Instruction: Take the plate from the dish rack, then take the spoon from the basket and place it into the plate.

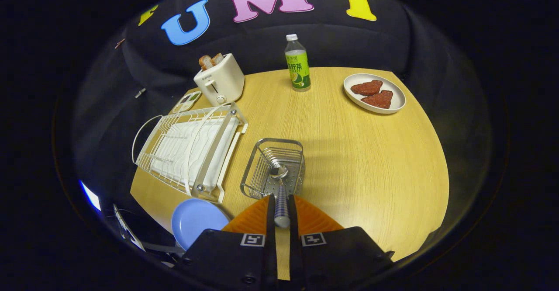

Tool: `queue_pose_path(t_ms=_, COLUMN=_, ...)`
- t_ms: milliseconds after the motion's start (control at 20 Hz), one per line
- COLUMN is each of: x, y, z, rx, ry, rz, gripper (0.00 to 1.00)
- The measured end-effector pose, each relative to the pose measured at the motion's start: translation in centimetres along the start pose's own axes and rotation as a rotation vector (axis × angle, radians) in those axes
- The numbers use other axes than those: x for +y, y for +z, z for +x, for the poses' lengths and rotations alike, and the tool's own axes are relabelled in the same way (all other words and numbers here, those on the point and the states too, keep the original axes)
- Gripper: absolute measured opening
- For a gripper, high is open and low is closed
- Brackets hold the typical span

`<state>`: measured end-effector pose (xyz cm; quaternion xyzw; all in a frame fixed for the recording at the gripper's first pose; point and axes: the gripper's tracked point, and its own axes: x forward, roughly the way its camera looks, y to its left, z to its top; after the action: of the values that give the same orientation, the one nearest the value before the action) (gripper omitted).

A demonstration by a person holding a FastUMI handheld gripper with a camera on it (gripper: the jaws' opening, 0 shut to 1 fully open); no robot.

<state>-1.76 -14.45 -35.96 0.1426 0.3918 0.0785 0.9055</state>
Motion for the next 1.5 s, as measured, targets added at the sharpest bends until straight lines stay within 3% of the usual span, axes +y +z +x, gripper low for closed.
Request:
queue_pose_path(t_ms=250, x=0.0, y=1.5, z=-2.0, rx=-0.055, ry=-0.013, rz=-0.017, gripper=0.12)
queue_pose_path(t_ms=450, x=1.9, y=3.0, z=-6.7, rx=-0.089, ry=0.036, rz=-0.035, gripper=0.12)
queue_pose_path(t_ms=650, x=7.0, y=3.2, z=-13.2, rx=-0.131, ry=0.232, rz=-0.036, gripper=0.12)
queue_pose_path(t_ms=800, x=10.6, y=1.1, z=-15.0, rx=-0.105, ry=0.328, rz=-0.067, gripper=0.12)
queue_pose_path(t_ms=1000, x=14.1, y=-4.5, z=-13.2, rx=-0.019, ry=0.347, rz=-0.138, gripper=0.12)
queue_pose_path(t_ms=1200, x=15.2, y=-9.0, z=-8.8, rx=0.029, ry=0.301, rz=-0.151, gripper=0.12)
queue_pose_path(t_ms=1500, x=16.9, y=-12.1, z=-3.8, rx=0.016, ry=0.273, rz=-0.117, gripper=0.12)
